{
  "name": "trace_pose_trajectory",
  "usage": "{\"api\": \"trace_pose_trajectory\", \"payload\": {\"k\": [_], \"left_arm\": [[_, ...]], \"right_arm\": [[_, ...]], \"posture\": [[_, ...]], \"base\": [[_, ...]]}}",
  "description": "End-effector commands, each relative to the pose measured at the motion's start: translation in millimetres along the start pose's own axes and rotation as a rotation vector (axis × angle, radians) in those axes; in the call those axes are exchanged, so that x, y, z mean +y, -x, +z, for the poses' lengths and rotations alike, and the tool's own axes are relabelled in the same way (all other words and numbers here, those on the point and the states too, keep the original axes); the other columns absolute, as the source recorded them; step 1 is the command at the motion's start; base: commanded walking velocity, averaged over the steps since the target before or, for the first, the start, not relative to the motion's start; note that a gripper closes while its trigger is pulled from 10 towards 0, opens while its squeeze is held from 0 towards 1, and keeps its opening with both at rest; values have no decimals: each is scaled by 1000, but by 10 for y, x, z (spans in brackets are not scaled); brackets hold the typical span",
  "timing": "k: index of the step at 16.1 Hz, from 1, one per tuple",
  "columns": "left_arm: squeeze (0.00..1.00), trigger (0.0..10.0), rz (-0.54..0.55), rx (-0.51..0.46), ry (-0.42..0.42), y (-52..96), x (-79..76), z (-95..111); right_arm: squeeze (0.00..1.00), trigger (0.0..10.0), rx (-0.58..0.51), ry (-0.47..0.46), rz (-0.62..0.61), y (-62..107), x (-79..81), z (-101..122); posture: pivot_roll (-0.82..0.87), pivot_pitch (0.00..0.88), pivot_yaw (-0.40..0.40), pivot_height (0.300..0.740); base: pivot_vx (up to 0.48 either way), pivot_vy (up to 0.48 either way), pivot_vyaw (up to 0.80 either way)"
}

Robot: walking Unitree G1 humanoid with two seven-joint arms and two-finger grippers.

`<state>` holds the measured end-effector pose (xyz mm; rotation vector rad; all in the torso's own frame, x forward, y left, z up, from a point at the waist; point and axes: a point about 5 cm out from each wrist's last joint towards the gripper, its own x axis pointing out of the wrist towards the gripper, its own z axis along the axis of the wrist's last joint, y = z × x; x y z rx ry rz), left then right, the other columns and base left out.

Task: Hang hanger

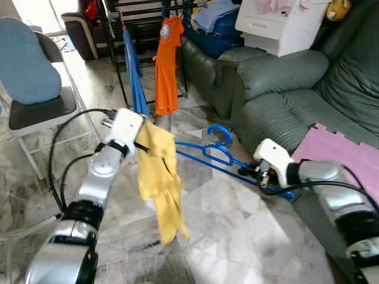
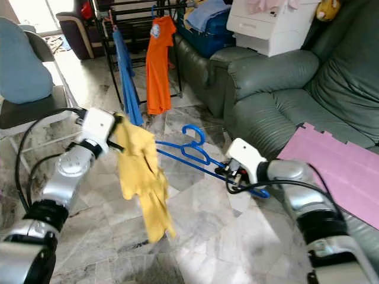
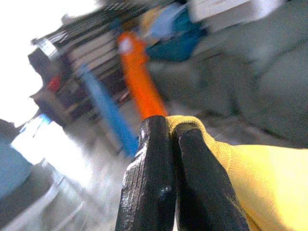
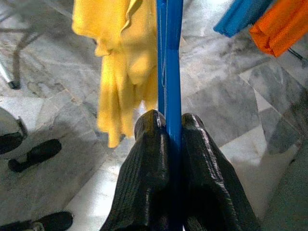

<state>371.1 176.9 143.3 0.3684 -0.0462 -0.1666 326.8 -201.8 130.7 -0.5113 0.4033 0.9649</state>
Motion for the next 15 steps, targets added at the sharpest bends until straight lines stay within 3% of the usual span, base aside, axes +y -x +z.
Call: {"api": "trace_pose_trajectory", "payload": {"k": [1, 3, 9, 15], "left_arm": [[0, 10000, 92, 21, 46, -35, 135, 30], [0, 10000, 178, 62, 56, -27, 235, -21], [0, 10000, 159, 26, 102, -42, 203, 55], [0, 10000, 86, -73, 158, -26, 149, 238]], "right_arm": [[0, 10000, -8, 33, 55, 98, 0, 69], [0, 10000, 18, 46, 100, 164, 14, 54], [0, 10000, -1, 25, 168, 44, 150, 67], [0, 10000, -49, -17, -71, -128, -37, 89]], "posture": [[-93, 0, 32, 740], [-99, 0, 36, 740], [-87, 0, 34, 740], [-84, 0, 32, 740]], "base": [[0, 0, 0], [0, 0, 0], [0, 0, 0], [0, 0, 0]]}}
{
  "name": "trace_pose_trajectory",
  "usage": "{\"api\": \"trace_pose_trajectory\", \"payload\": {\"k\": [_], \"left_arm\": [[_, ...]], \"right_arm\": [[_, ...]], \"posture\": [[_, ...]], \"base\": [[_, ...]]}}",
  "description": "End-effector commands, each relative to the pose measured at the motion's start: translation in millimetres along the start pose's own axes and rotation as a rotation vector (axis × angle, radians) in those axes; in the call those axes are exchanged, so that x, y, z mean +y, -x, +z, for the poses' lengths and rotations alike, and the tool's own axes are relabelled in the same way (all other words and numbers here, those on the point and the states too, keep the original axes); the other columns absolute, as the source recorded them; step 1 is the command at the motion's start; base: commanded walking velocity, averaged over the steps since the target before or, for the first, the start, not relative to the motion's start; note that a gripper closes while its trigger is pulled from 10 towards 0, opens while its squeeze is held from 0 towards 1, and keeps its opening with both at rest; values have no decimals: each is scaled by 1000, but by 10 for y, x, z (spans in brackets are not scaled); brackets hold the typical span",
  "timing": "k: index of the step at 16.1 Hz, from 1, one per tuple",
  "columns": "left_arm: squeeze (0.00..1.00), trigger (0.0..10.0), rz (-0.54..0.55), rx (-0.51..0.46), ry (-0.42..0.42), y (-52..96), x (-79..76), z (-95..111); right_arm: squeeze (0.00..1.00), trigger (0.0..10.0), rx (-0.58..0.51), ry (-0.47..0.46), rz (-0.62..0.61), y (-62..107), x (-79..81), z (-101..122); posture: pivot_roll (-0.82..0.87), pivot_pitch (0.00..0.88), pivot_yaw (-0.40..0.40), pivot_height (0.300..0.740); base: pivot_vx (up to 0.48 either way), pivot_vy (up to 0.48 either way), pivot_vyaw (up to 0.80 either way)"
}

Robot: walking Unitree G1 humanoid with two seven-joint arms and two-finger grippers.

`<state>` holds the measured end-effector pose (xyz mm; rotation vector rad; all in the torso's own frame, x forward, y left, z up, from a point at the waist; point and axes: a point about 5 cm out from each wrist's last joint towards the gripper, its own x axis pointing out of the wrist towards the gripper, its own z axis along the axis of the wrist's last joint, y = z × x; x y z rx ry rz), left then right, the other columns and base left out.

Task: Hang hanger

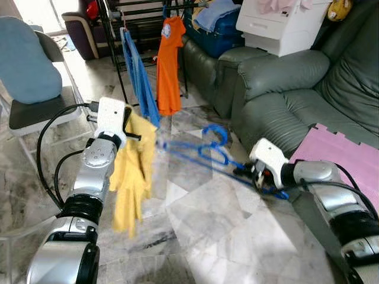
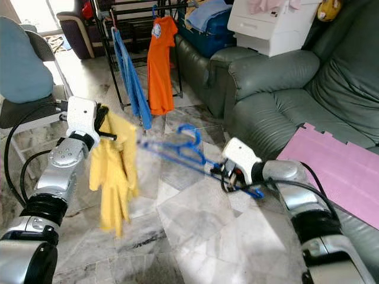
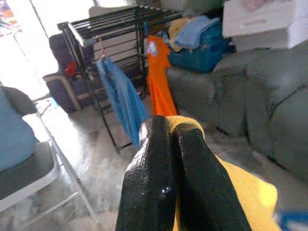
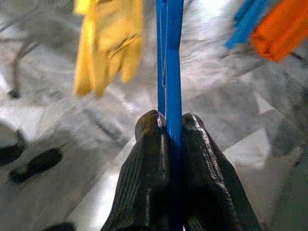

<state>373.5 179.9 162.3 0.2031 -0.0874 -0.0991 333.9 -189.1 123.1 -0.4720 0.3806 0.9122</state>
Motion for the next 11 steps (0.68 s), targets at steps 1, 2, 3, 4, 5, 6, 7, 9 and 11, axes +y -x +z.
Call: {"api": "trace_pose_trajectory", "payload": {"k": [1, 2, 3, 4, 5, 6, 7, 9, 11], "left_arm": [[0, 10000, -18, -50, 11, -7, -2, 126], [0, 10000, -43, -56, 20, -3, -39, 142], [0, 10000, -53, -58, 24, -1, -53, 148], [0, 10000, -57, -49, 16, 9, -74, 140], [0, 10000, 13, 16, -22, 1, -11, 44], [0, 10000, 159, 144, -62, 13, 144, -134], [0, 10000, 176, 158, -33, 21, 168, -162], [0, 10000, 236, 190, 12, 47, 250, -232], [0, 10000, 254, 193, 40, 33, 268, -218]], "right_arm": [[0, 10000, -35, 7, -44, -1, -72, 76], [0, 10000, -34, 6, -74, -13, -97, 77], [0, 10000, -32, 5, -87, -16, -109, 76], [0, 10000, -36, -5, -99, -15, -139, 76], [0, 10000, -35, 7, -85, 5, -142, 79], [0, 10000, -4, 50, -56, 65, -154, 59], [0, 10000, 2, 57, -37, 92, -151, 55], [0, 10000, 34, 72, 62, 184, -91, 18], [0, 10000, 46, 63, 162, 212, 13, -7]], "posture": [[-79, 0, 27, 740], [-78, 0, 26, 740], [-78, 0, 26, 740], [-75, 0, 24, 740], [-77, 0, 24, 740], [-84, 0, 27, 740], [-85, 0, 28, 740], [-93, 0, 31, 740], [-95, 0, 34, 740]], "base": [[0, 0, 0], [0, 0, 0], [0, 0, 0], [0, 0, 0], [0, 0, 0], [0, 0, 0], [0, 0, 0], [0, 0, 0], [0, 0, 0]]}}
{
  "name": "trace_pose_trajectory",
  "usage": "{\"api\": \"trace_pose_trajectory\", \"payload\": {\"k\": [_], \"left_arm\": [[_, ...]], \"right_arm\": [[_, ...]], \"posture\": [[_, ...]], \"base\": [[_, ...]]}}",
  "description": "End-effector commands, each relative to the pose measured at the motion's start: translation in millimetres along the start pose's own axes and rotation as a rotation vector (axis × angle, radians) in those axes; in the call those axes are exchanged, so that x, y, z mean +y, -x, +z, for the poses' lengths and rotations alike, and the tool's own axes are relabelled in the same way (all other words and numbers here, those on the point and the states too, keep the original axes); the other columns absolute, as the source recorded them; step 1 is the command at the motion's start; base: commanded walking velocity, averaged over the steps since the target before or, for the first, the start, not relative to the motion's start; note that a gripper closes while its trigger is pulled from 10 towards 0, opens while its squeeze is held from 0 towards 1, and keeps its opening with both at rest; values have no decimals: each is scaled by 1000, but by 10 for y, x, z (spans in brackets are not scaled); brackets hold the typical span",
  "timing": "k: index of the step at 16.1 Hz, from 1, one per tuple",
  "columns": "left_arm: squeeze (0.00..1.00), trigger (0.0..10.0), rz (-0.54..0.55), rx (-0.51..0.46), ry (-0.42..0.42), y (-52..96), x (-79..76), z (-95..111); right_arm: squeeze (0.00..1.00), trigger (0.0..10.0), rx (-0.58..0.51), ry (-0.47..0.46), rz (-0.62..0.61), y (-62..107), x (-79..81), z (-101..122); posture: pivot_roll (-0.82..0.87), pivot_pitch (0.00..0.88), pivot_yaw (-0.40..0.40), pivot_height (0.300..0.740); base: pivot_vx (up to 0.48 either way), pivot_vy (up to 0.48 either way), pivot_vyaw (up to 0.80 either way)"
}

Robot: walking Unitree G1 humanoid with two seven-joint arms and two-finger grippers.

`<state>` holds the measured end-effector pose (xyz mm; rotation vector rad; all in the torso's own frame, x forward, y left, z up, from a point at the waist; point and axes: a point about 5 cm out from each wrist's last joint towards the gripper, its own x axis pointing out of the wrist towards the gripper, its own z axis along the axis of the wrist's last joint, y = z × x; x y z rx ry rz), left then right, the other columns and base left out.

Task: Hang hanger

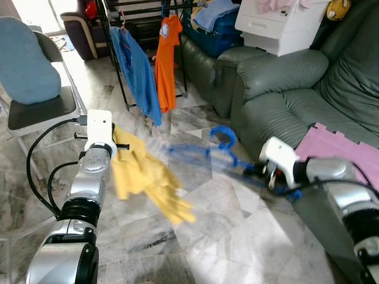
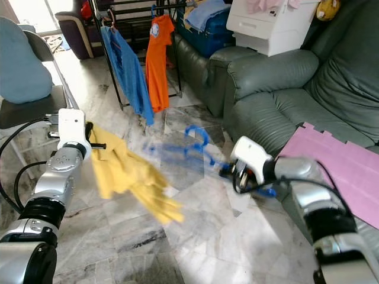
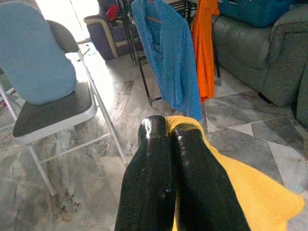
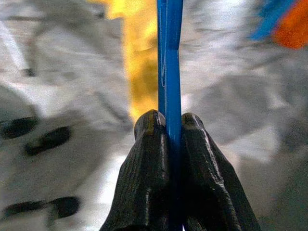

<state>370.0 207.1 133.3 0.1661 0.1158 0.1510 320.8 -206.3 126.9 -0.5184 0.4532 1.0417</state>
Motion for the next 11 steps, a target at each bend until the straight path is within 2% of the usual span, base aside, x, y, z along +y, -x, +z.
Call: {"api": "trace_pose_trajectory", "payload": {"k": [1, 5, 7, 11], "left_arm": [[0, 10000, 18, -40, 7, -46, 26, 160], [0, 10000, 5, -41, 20, -37, -39, 176], [0, 10000, -29, -40, 62, -18, -65, 182], [0, 10000, -114, -86, 129, 49, -249, 318]], "right_arm": [[0, 10000, -27, 4, 68, -5, 53, 77], [0, 10000, -75, -5, 67, -163, 99, 172], [0, 10000, -98, -15, -2, -246, 46, 213], [0, 10000, -130, -61, -91, -314, -42, 240]], "posture": [[-93, 0, 35, 740], [-83, 0, 33, 740], [-80, 0, 31, 740], [-73, 0, 21, 740]], "base": [[0, 0, 0], [0, 0, 0], [0, 0, 0], [0, 0, 0]]}}
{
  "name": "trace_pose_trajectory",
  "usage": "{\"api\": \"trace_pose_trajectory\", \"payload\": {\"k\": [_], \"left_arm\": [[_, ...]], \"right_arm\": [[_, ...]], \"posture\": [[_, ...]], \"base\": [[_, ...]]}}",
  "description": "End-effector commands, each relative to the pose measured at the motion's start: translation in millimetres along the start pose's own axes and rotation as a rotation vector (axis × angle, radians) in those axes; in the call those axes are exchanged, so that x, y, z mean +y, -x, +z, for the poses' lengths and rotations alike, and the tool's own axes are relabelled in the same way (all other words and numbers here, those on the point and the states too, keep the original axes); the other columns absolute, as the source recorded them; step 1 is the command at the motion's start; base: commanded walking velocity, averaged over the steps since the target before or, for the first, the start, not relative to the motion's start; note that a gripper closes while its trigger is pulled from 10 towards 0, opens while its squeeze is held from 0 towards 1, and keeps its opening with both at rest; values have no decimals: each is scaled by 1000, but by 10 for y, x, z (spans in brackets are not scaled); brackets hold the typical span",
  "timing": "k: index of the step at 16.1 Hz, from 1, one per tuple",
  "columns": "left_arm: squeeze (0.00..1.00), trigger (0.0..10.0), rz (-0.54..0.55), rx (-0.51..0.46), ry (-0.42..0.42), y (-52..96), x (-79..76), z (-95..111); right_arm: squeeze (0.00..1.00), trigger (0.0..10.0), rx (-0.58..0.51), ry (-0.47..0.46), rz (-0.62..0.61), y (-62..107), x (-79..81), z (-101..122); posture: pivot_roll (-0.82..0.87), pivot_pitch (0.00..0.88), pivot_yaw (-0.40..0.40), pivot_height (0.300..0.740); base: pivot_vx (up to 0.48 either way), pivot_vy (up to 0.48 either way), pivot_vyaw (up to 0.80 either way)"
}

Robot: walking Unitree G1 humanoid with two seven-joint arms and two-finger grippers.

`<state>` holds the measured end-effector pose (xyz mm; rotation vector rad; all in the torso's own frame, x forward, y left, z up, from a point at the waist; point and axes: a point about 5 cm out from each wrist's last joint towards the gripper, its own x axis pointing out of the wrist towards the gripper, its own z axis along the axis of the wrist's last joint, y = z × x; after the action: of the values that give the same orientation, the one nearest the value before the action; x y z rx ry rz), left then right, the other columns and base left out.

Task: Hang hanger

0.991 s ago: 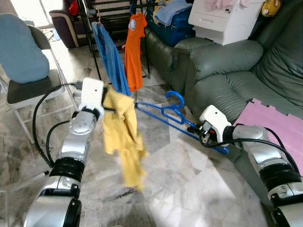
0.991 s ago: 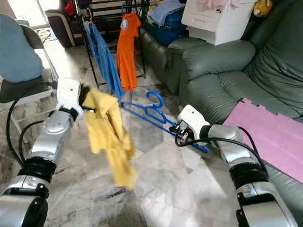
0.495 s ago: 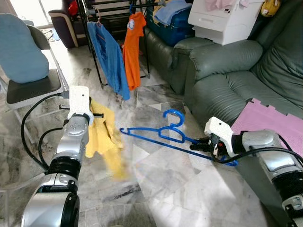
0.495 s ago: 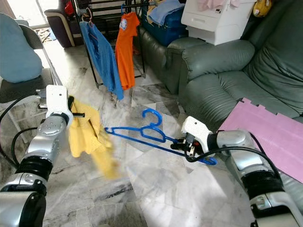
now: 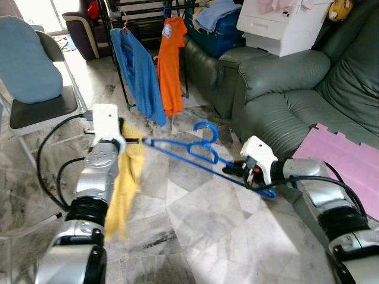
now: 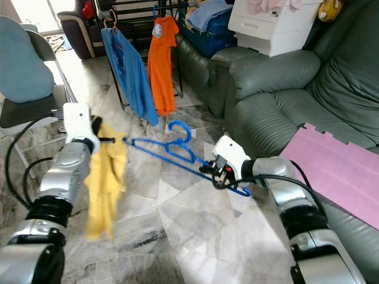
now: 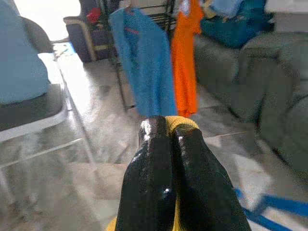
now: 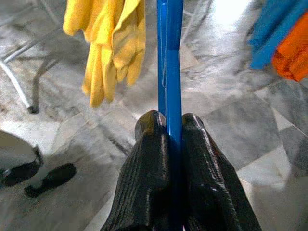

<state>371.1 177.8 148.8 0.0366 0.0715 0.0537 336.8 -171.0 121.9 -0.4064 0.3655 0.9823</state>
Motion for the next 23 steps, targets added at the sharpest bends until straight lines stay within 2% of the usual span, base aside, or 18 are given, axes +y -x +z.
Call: {"api": "trace_pose_trajectory", "payload": {"k": [1, 5, 6, 7, 10, 12, 18, 23], "left_arm": [[0, 10000, -22, -51, 15, 2, -36, 145], [0, 10000, -48, -65, 30, 38, -109, 185], [0, 10000, -29, -64, 0, 41, -88, 162], [0, 10000, -26, -63, 4, 40, -77, 148], [0, 10000, 40, -67, -31, 28, 9, 135], [0, 10000, 35, -65, -28, 29, 7, 135], [0, 10000, 30, -69, -60, 45, -12, 117], [0, 10000, 42, -63, -63, 47, 14, 98]], "right_arm": [[0, 10000, -18, 3, -22, 14, -53, 57], [0, 10000, -4, 1, -4, 21, -56, 17], [0, 10000, -6, -3, 23, 42, -37, 9], [0, 10000, -4, -4, 45, 67, -23, 2], [0, 10000, 8, 12, 47, 153, -51, 6], [0, 10000, 12, 20, 49, 190, -76, 25], [0, 10000, 13, 1, 227, 156, 111, 53], [0, 10000, 7, -15, 234, 134, 139, 79]], "posture": [[-72, 0, 20, 740], [-74, 0, 18, 740], [-75, 0, 20, 740], [-75, 0, 20, 740], [-85, 0, 29, 740], [-84, 0, 30, 740], [-74, 0, 28, 740], [-77, 0, 28, 740]], "base": [[0, 0, 0], [0, 0, 0], [0, 0, 0], [0, 0, 0], [0, 0, 0], [0, 0, 0], [0, 0, 0], [0, 0, 0]]}}
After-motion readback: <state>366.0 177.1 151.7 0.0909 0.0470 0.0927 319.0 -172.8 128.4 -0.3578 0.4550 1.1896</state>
